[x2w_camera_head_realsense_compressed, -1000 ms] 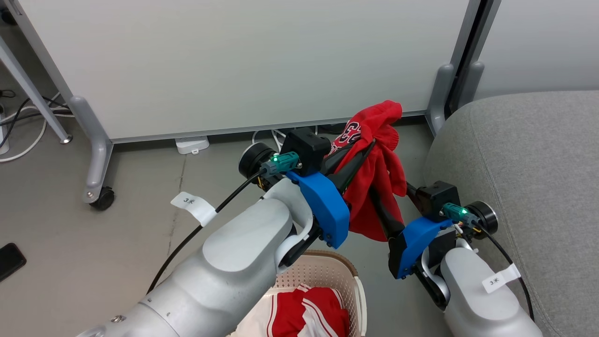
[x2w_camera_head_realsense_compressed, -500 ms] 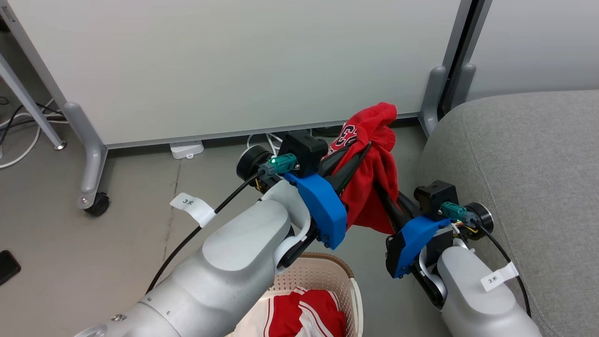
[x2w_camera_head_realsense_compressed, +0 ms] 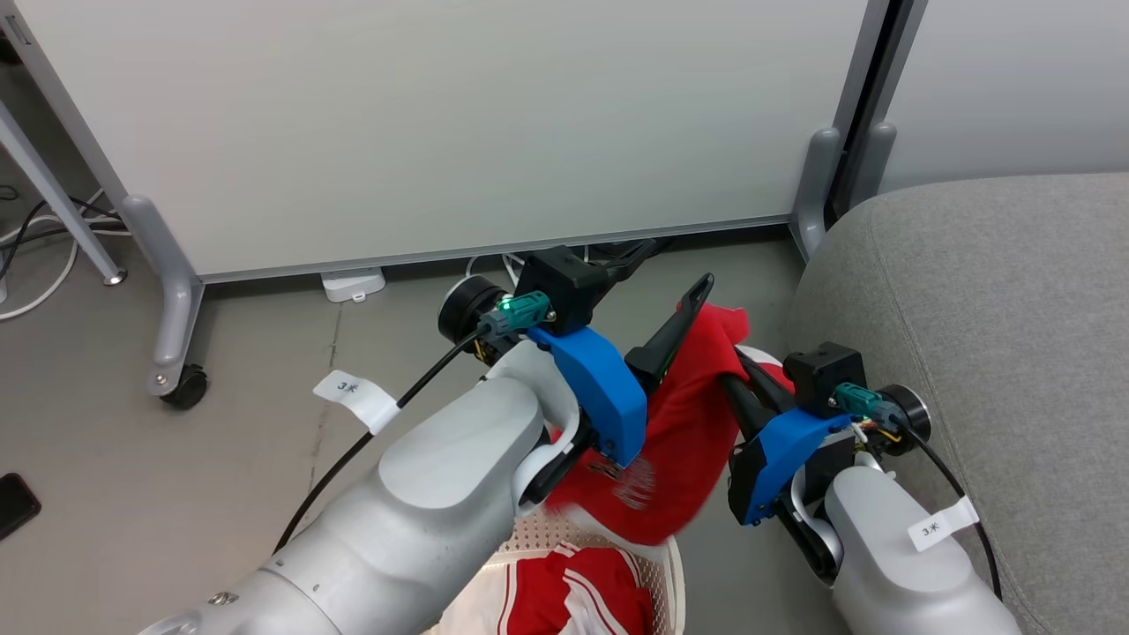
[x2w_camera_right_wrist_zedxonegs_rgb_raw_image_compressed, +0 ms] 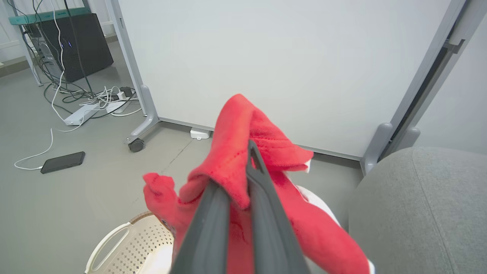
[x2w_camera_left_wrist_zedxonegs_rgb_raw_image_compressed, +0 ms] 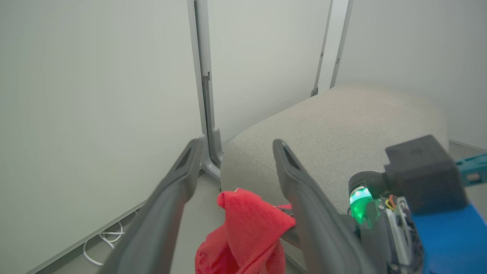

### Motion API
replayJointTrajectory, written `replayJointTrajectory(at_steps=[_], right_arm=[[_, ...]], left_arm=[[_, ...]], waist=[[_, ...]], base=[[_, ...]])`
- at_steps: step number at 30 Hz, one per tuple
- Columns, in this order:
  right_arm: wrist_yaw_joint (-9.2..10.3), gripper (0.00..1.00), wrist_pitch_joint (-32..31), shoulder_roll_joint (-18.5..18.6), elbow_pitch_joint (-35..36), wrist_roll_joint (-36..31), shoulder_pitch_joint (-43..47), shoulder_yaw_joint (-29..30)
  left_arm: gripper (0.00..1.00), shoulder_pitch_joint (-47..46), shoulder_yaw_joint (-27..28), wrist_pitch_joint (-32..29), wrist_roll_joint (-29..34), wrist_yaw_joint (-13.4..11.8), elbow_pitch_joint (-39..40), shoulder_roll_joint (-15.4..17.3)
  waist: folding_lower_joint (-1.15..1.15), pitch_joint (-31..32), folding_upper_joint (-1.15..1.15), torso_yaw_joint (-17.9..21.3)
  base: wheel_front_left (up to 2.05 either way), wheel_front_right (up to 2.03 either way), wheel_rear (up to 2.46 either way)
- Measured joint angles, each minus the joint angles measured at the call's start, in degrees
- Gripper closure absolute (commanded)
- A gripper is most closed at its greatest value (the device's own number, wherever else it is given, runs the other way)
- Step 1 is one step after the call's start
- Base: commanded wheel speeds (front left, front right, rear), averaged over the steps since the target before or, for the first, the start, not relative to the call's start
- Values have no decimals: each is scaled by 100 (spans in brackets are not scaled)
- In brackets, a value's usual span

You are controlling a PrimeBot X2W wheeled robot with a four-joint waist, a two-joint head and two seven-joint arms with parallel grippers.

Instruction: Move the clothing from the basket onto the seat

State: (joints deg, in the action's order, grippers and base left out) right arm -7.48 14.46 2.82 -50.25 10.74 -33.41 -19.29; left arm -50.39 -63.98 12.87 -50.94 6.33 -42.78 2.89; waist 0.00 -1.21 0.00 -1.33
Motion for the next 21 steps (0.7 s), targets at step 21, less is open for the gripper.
replayJointTrajectory(at_steps=[21], right_arm=[[0, 100, 21, 0, 1480, -157, 651, 666]], left_arm=[[0, 2557, 2551, 219, 1715, -240, 2095, 794]], waist=[[0, -167, 0, -44]], base=[[0, 0, 0]])
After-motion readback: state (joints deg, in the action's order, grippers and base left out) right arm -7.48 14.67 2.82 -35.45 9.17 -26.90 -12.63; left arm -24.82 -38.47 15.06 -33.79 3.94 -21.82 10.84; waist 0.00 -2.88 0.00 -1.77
